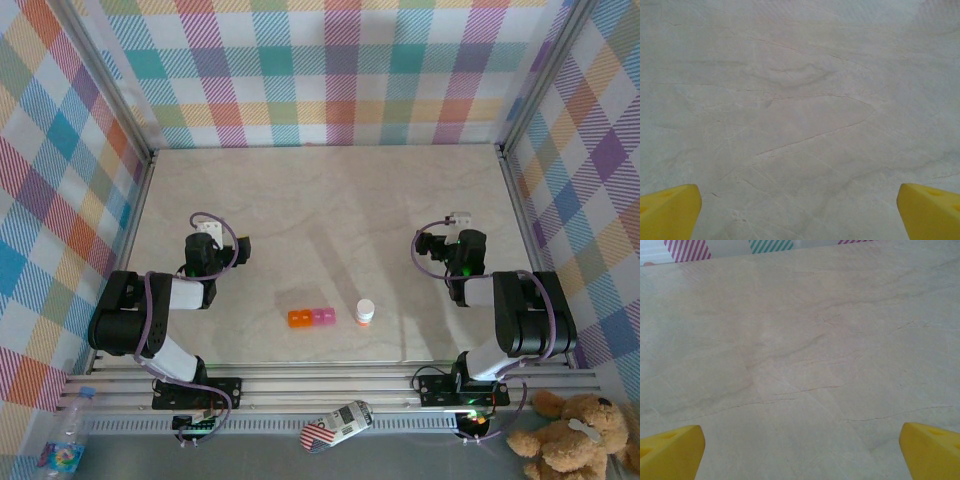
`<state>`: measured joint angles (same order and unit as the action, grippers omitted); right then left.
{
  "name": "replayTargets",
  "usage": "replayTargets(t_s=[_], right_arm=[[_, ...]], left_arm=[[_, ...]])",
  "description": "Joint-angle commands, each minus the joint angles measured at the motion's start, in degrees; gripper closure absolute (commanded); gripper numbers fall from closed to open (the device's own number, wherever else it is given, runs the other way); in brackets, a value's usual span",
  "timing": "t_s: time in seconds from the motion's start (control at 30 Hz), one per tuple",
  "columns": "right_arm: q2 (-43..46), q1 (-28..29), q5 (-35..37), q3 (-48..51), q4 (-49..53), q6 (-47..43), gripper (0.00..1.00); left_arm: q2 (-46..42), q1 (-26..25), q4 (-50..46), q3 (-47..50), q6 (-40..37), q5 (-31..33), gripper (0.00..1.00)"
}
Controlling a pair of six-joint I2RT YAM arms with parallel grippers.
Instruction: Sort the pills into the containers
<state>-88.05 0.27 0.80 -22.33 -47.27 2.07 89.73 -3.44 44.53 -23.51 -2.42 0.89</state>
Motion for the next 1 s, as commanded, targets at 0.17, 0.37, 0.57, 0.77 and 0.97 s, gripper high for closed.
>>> replayTargets(t_s=[0.17, 0.37, 0.57, 0.77, 0.97], right_arm=[[0.1, -0.3, -1.1, -1.1, -0.5, -1.0, 0.01], [2.6, -0.2, 1.9, -1.5, 2.0, 0.3, 0.01], [8.2, -0.2, 4.6, -8.8, 19.9, 1.3, 0.01], [11.5, -0.5, 11.1, -16.3, 35.4, 18.6, 0.01], [8.9, -1.2, -5.8, -28.5, 50.8, 22.4, 0.01]], left_arm=[[-0.1, 0.7, 0.3, -1.2, 0.3, -0.5, 0.00], [-2.6, 0.7, -6.3, -3.8, -0.2, -1.3, 0.00], [-6.3, 0.7, -17.7, -9.0, 0.7, 0.6, 0.00], [-9.5, 0.7, -27.4, -13.4, 3.7, 3.0, 0.00], [-10.3, 0.7, -46.0, -24.3, 13.7, 5.8, 0.00]])
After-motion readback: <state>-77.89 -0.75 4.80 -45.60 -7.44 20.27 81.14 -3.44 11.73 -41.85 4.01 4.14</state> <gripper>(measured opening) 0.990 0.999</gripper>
